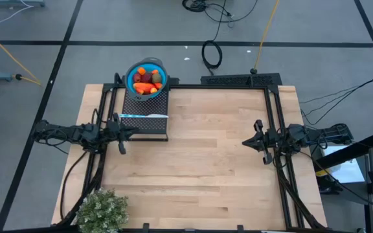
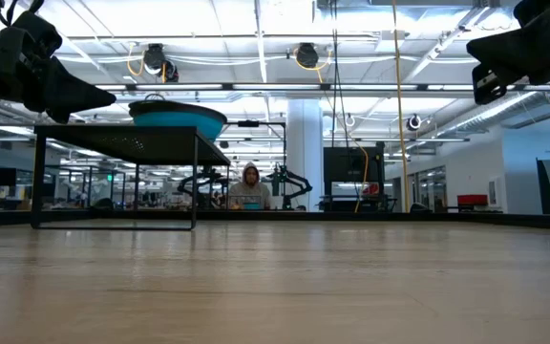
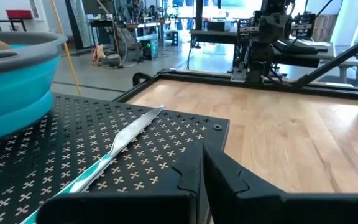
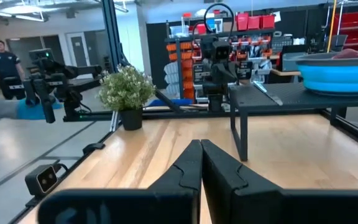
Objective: Pick & Place Fruit
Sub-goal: Return to Home Position
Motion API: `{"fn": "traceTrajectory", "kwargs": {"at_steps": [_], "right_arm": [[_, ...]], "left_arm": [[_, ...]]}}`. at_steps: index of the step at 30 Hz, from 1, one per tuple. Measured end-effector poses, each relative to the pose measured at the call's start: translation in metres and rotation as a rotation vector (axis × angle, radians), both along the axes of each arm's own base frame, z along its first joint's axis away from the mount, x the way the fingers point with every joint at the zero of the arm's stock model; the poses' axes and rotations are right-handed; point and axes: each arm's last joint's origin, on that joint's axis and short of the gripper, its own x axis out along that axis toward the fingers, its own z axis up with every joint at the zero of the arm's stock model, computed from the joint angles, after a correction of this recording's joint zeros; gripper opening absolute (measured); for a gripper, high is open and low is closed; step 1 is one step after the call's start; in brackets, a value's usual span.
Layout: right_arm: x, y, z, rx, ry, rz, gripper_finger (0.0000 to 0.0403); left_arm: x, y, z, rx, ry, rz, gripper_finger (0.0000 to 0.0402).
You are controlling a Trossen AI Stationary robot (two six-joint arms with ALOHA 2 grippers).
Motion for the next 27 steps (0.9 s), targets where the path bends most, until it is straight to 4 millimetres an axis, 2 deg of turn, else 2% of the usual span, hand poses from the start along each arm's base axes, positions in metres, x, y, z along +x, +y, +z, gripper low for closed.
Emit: {"fn": "traceTrajectory", "kwargs": {"at_steps": [6,14,23,27], "right_arm": [[0.0003,0.0,-0.0005,-0.009,0.004,-0.001,0.0],[0.0003,0.0,-0.0005,-0.009,0.004,-0.001,0.0],[0.0003,0.0,-0.0005,-0.009,0.004,-0.002,0.0],[0.0003,0.0,-0.0005,-0.009,0.004,-0.002,0.0]], "left_arm": [[0.0,0.0,0.0,0.003,0.001,0.0,0.0002],[0.0,0.0001,0.0001,0.004,0.001,0.002,0.002],[0.0,0.0001,0.0001,0.004,0.001,0.002,0.0003],[-0.0001,0.0001,0.0002,0.004,0.001,0.002,0.0007]]}}
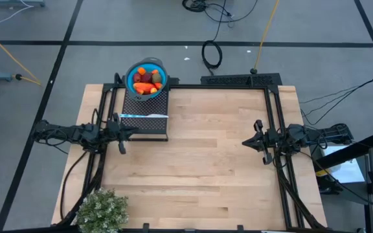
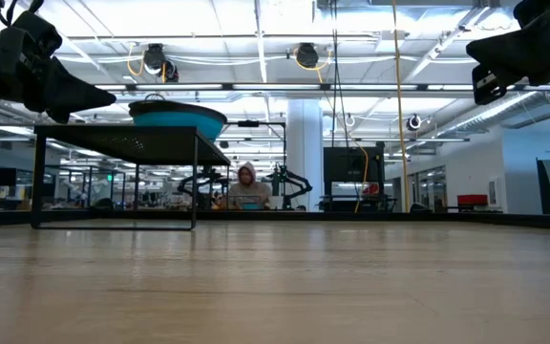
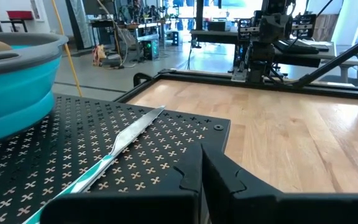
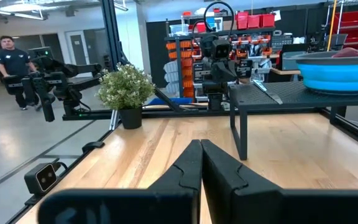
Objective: Pick & Place Fruit
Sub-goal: Return to Home Position
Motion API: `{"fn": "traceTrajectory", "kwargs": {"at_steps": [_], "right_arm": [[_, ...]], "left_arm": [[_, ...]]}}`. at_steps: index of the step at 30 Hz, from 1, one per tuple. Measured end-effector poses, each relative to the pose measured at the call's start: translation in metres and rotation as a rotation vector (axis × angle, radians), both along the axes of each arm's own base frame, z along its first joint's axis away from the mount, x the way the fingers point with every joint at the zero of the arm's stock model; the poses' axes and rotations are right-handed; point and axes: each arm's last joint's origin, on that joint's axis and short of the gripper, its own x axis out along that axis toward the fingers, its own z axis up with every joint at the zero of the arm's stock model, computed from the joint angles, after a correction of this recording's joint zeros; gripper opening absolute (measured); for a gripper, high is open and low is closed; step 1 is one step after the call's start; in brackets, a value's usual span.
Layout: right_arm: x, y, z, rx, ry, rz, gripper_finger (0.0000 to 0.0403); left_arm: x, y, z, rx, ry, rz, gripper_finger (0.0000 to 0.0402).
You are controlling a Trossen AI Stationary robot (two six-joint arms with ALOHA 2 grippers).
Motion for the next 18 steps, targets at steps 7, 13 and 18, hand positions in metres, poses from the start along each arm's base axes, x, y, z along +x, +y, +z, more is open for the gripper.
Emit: {"fn": "traceTrajectory", "kwargs": {"at_steps": [7,13,18], "right_arm": [[0.0,0.0,0.0,0.0,0.0,0.0,0.0],[0.0,0.0,0.0,0.0,0.0,0.0,0.0],[0.0,0.0,0.0,0.0,0.0,0.0,0.0]], "left_arm": [[0.0,0.0,0.0,0.0,0.0,0.0,0.002],[0.0,0.0,0.0,0.0,0.0,0.0,0.0004],[0.0,0.0,0.0,0.0,0.0,0.0,0.0008]]}}
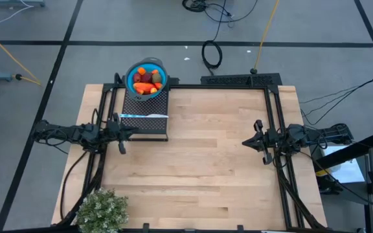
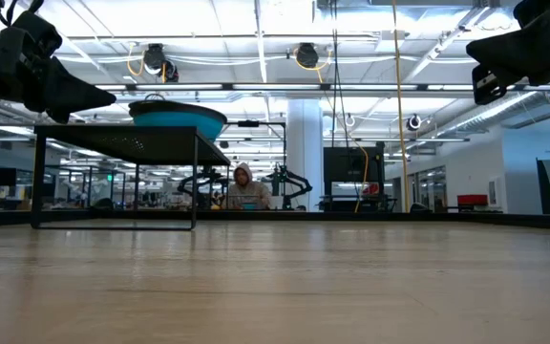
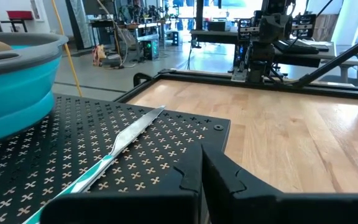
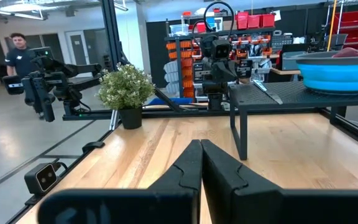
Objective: Pick & Place Fruit
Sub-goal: Return to Home Position
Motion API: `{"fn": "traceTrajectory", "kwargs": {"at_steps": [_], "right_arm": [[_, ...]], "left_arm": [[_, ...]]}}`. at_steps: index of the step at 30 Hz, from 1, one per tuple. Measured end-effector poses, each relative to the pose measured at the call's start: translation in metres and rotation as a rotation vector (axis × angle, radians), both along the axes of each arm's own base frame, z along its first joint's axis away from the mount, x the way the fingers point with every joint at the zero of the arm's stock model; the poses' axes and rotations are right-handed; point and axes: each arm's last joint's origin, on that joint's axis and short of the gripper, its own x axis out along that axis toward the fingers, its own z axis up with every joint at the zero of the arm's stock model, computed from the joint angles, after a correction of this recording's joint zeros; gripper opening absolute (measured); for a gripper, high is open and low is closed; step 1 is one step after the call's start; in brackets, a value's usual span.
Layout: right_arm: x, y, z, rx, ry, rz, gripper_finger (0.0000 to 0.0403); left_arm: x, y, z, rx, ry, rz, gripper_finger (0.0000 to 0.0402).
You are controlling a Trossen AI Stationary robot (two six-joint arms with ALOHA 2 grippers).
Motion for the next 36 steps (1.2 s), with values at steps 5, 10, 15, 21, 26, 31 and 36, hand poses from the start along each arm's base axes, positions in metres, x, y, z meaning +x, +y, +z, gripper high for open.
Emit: {"fn": "traceTrajectory", "kwargs": {"at_steps": [5,10,15,21,26,31,36], "right_arm": [[0.0,0.0,0.0,0.0,0.0,0.0,0.0],[0.0,0.0,0.0,0.0,0.0,0.0,0.0],[0.0,0.0,0.0,0.0,0.0,0.0,0.0],[0.0,0.0,0.0001,0.0,0.0,0.0,0.0],[0.0,0.0,0.0001,0.0,0.0,0.0,0.0],[0.0,0.0,0.0001,0.0,0.0,0.0,0.0],[0.0,0.0,0.0001,0.0,0.0,0.0,0.0]], "left_arm": [[0.0,0.0,0.0,0.0,0.0,-0.001,0.0021],[0.0,0.0,0.0,0.0,0.0,-0.001,0.0024],[0.0,0.0,0.0,0.0,0.0,0.0,0.0024],[0.0,0.0,0.0,0.0,0.0,0.0,0.0024],[0.0,0.0,0.0,0.0,0.0,0.0,0.0024],[0.0,0.0,0.0,0.0,0.0,-0.001,0.0024],[0.0,0.0,0.0,0.0,0.0,0.0,0.0024]]}}
